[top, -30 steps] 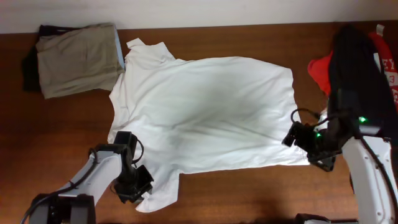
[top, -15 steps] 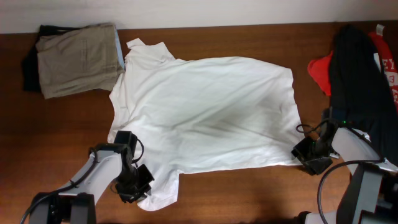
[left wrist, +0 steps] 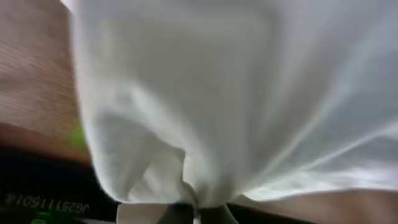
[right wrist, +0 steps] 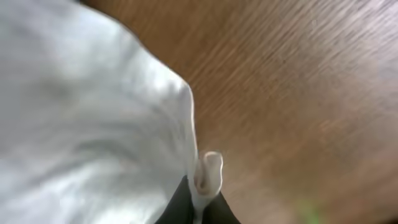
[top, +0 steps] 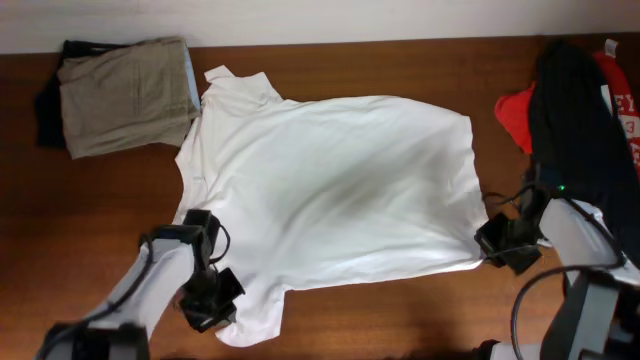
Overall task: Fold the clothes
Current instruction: 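Fold the bottom hem upward toward the collar with both grippers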
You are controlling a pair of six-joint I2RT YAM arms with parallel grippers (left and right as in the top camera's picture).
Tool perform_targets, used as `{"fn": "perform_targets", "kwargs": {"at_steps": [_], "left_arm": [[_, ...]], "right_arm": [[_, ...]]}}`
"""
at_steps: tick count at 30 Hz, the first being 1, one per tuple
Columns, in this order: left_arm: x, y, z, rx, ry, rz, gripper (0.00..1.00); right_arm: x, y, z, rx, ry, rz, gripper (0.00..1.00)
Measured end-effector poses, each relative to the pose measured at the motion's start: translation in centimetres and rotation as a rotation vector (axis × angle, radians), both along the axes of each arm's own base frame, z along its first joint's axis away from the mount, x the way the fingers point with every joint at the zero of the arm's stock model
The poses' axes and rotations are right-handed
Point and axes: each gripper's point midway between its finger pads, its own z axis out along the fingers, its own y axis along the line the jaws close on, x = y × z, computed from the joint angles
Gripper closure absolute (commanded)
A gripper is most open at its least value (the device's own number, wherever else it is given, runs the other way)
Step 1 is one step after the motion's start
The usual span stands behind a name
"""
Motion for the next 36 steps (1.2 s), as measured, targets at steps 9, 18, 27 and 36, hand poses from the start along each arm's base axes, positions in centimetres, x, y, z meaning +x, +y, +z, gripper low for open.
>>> {"fn": "perform_targets", "kwargs": {"at_steps": [9,18,27,36], "left_arm": [[16.0,1.3,7.6,0.096,-0.796,0.005,0.99],[22.8,3.5,5.5,0.260,-0.932,0.035,0.99],[26.9,5.9,3.9,0.443,-1.021,-0.030,0.01],[22.9,2.8,8.8,0.249,-0.844,-0.237,0.99]], "right_arm": [[6.8,-1.7,5.3,-0.088,-0.371,-0.006,0.96],[14.7,-0.2,5.3,-0.100,-0.616,0.090,0.96],[17.6,-1.0,3.1,-0.224,-0.616,0.141,0.02],[16.3,-1.6,9.4,-0.182,-0.416,0.334,0.44]]}}
